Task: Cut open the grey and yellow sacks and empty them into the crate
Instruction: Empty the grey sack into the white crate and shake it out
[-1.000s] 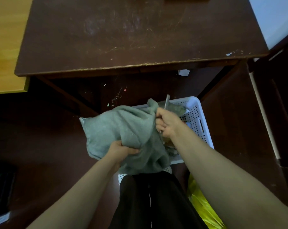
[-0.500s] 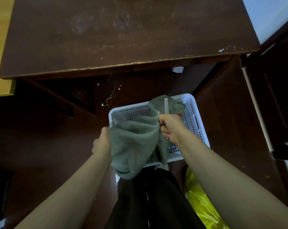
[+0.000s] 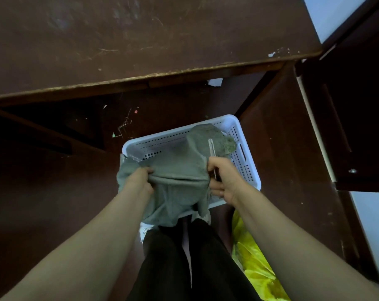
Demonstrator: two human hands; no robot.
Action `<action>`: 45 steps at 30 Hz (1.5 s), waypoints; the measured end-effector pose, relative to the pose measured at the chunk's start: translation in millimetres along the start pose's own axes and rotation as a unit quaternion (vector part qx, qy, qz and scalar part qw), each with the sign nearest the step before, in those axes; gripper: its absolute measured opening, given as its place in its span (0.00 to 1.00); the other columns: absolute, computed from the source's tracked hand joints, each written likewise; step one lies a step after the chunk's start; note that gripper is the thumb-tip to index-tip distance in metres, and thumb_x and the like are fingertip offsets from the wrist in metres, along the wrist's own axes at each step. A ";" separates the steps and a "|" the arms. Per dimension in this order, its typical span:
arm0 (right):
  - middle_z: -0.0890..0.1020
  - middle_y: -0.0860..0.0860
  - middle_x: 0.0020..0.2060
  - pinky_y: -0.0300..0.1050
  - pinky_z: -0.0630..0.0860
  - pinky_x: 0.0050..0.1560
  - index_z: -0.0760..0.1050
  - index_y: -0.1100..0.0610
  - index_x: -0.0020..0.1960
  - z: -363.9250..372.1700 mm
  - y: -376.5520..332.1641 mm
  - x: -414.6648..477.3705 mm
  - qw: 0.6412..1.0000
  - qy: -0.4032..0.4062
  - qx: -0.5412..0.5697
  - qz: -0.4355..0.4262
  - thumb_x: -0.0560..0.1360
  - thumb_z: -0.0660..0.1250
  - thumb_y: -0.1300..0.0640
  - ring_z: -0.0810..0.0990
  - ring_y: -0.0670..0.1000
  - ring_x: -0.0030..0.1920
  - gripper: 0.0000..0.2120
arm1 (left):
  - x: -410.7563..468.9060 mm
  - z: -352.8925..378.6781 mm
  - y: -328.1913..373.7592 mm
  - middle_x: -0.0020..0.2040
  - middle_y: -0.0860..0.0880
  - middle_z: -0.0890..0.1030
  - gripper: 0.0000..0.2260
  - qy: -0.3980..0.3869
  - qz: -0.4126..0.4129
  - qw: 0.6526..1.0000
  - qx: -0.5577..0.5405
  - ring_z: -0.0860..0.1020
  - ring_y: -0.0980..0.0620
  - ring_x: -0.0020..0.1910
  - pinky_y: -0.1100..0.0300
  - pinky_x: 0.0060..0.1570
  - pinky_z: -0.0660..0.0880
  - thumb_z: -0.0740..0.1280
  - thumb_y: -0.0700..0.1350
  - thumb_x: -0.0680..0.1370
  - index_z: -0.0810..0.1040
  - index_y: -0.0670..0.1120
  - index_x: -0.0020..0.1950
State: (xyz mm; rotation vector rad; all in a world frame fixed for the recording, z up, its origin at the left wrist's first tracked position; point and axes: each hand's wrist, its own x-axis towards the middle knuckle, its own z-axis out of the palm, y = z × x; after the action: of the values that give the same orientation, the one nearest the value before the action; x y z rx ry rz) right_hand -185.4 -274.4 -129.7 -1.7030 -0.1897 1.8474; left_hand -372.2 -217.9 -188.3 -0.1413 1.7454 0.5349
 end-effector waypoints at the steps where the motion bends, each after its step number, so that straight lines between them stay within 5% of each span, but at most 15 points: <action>1: 0.60 0.47 0.21 0.31 0.52 0.20 0.62 0.52 0.30 -5.3 0.3 1.4 1.000 0.012 -0.009 0.005 0.70 0.63 0.58 0.54 0.45 0.16 0.13 | -4.6 -3.7 9.0 0.39 0.45 0.74 0.07 -0.001 0.028 0.999 -0.020 0.73 0.50 0.34 0.57 0.43 0.76 0.62 0.34 0.77 0.70 0.42 0.40; 5: 0.73 0.49 0.26 0.32 0.58 0.15 0.75 0.58 0.47 -16.9 2.6 13.3 0.990 0.108 -0.075 -0.044 0.72 0.73 0.55 0.65 0.41 0.14 0.10 | -51.8 -9.7 38.6 0.48 0.43 0.79 0.12 -0.036 0.155 0.986 -0.058 0.80 0.47 0.40 0.57 0.42 0.79 0.66 0.29 0.72 0.74 0.38 0.53; 7: 0.75 0.50 0.30 0.33 0.64 0.17 0.75 0.54 0.44 -13.5 -4.4 18.5 0.981 0.143 -0.083 -0.097 0.73 0.71 0.58 0.69 0.39 0.16 0.05 | -87.1 -10.3 43.1 0.46 0.42 0.83 0.14 -0.072 0.210 0.971 -0.084 0.83 0.44 0.41 0.54 0.41 0.81 0.69 0.28 0.69 0.76 0.37 0.52; 10: 0.81 0.55 0.34 0.46 0.78 0.34 0.76 0.53 0.37 -3.6 -12.9 23.9 0.965 0.148 -0.142 -0.165 0.73 0.69 0.56 0.81 0.51 0.34 0.07 | -120.5 -21.4 43.8 0.39 0.44 0.85 0.09 -0.136 0.285 0.943 -0.105 0.84 0.45 0.40 0.56 0.36 0.81 0.70 0.28 0.68 0.78 0.38 0.44; 14: 0.81 0.61 0.48 0.55 0.76 0.53 0.78 0.62 0.52 6.2 -16.5 28.5 0.941 0.163 -0.265 -0.131 0.78 0.63 0.53 0.79 0.61 0.50 0.13 | -125.3 -23.7 44.4 0.42 0.43 0.84 0.07 -0.077 0.294 0.952 -0.029 0.83 0.43 0.43 0.54 0.41 0.80 0.71 0.30 0.69 0.77 0.40 0.43; 19: 0.80 0.56 0.44 0.53 0.76 0.48 0.75 0.61 0.51 21.2 -38.6 21.9 0.923 0.175 -0.228 -0.255 0.79 0.60 0.53 0.79 0.58 0.47 0.11 | -133.7 -27.7 51.5 0.38 0.45 0.85 0.07 -0.120 0.351 0.929 -0.017 0.84 0.45 0.41 0.56 0.39 0.81 0.72 0.31 0.69 0.80 0.42 0.39; 23: 0.81 0.60 0.46 0.57 0.77 0.52 0.78 0.63 0.50 12.2 -23.9 24.5 0.928 0.161 -0.288 -0.173 0.77 0.63 0.55 0.79 0.59 0.48 0.12 | -136.4 -24.2 56.1 0.35 0.49 0.85 0.08 -0.112 0.353 0.927 -0.056 0.84 0.49 0.40 0.58 0.39 0.80 0.71 0.30 0.70 0.79 0.42 0.38; 26: 0.81 0.57 0.39 0.54 0.78 0.45 0.78 0.59 0.42 12.4 -24.0 29.1 0.930 0.162 -0.267 -0.193 0.75 0.65 0.55 0.80 0.58 0.43 0.08 | -142.5 -22.7 52.2 0.36 0.47 0.85 0.08 -0.166 0.365 0.915 -0.035 0.84 0.47 0.39 0.58 0.37 0.80 0.70 0.29 0.69 0.81 0.41 0.37; 29: 0.79 0.55 0.35 0.43 0.76 0.31 0.75 0.58 0.40 0.9 -26.3 32.6 0.962 0.108 -0.231 -0.097 0.73 0.70 0.57 0.78 0.53 0.34 0.06 | -144.5 -29.7 46.3 0.42 0.43 0.85 0.08 -0.235 0.359 0.903 -0.028 0.84 0.43 0.45 0.54 0.42 0.80 0.71 0.30 0.67 0.84 0.43 0.37; 31: 0.77 0.55 0.36 0.42 0.73 0.34 0.74 0.59 0.44 -5.7 -28.7 35.4 0.932 0.098 -0.344 -0.050 0.72 0.70 0.59 0.76 0.55 0.36 0.06 | -141.3 -31.6 46.4 0.43 0.42 0.85 0.07 -0.229 0.339 0.912 -0.036 0.84 0.42 0.45 0.53 0.43 0.80 0.70 0.29 0.68 0.82 0.39 0.39; 34: 0.75 0.50 0.35 0.44 0.70 0.37 0.76 0.53 0.47 9.5 -48.8 42.3 0.847 0.203 -0.460 -0.172 0.74 0.65 0.57 0.75 0.56 0.39 0.03 | -140.2 -32.1 44.0 0.40 0.42 0.85 0.08 -0.214 0.321 0.923 0.000 0.84 0.44 0.40 0.54 0.40 0.81 0.70 0.28 0.68 0.81 0.40 0.37; 36: 0.76 0.49 0.33 0.44 0.72 0.36 0.75 0.53 0.45 32.3 -63.7 49.2 0.877 0.176 -0.401 -0.197 0.73 0.66 0.49 0.78 0.55 0.39 0.08 | -139.2 -35.8 41.0 0.40 0.42 0.85 0.08 -0.220 0.323 0.920 0.020 0.84 0.44 0.40 0.53 0.41 0.81 0.70 0.28 0.67 0.82 0.40 0.36; 39: 0.78 0.52 0.40 0.48 0.78 0.44 0.73 0.59 0.52 62.6 -65.5 58.9 0.960 0.087 -0.259 -0.064 0.67 0.73 0.40 0.80 0.54 0.42 0.26 | -141.8 -40.6 35.1 0.43 0.40 0.84 0.07 -0.257 0.341 0.903 0.056 0.83 0.43 0.44 0.52 0.47 0.81 0.71 0.30 0.66 0.82 0.37 0.42; 41: 0.77 0.56 0.41 0.48 0.77 0.45 0.71 0.63 0.56 72.3 -54.2 63.7 0.958 0.081 -0.273 -0.017 0.67 0.76 0.50 0.78 0.54 0.42 0.25 | -141.8 -45.8 32.4 0.43 0.42 0.84 0.08 -0.271 0.351 0.892 0.091 0.83 0.45 0.44 0.54 0.48 0.81 0.70 0.29 0.65 0.81 0.36 0.43; 45: 0.78 0.61 0.46 0.48 0.79 0.43 0.73 0.66 0.58 84.0 -56.7 67.1 0.961 0.130 -0.233 -0.071 0.72 0.69 0.65 0.79 0.57 0.46 0.15 | -132.0 -65.1 36.4 0.41 0.45 0.85 0.09 -0.237 0.322 0.909 0.116 0.84 0.49 0.42 0.60 0.42 0.81 0.70 0.27 0.68 0.82 0.39 0.42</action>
State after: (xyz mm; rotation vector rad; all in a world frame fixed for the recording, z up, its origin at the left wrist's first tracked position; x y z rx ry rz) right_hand -244.6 -169.3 -145.5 -2.1644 -0.6630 1.5306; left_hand -410.9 -238.3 -43.1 0.7067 1.3295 0.7534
